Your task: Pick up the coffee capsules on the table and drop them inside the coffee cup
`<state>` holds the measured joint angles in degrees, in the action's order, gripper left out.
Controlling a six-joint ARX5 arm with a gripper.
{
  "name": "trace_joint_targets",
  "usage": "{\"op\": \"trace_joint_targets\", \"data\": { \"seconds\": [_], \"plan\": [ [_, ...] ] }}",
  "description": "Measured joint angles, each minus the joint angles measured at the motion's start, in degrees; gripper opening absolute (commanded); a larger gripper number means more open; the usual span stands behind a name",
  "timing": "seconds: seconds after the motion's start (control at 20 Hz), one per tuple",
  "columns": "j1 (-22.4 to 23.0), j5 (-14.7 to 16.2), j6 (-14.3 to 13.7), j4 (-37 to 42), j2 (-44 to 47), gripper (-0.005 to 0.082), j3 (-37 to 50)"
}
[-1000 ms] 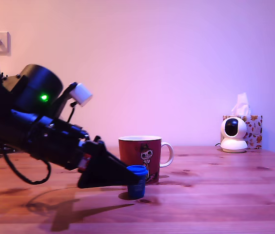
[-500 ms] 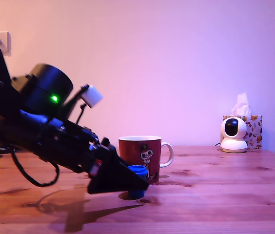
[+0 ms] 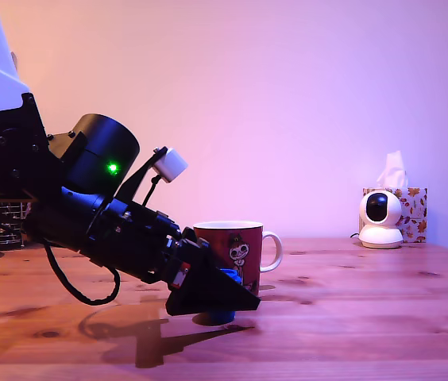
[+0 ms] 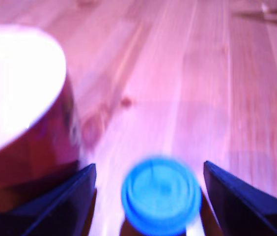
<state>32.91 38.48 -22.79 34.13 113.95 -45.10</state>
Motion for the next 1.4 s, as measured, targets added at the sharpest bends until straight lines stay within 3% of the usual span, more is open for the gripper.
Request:
{"op": "trace_joint_targets", "data": {
  "seconds": [0.2,0.45,0.8,1.05,1.4],
  "plan": [
    [0.0,0.0,0.0,-0.9,0.0,0.0587,0.0],
    [0.0,-0.7,0.0,-3.8,0.1,0.0420,0.0],
    [0.0,-0.7,0.0,-3.9,0.1,0.0310,0.0],
    [0.0,-0.7,0.0,-3.9,0.1,0.0157,0.0],
    [0.0,-0.4,0.0,-3.9,0.1,0.0142,0.0]
  ]
}}
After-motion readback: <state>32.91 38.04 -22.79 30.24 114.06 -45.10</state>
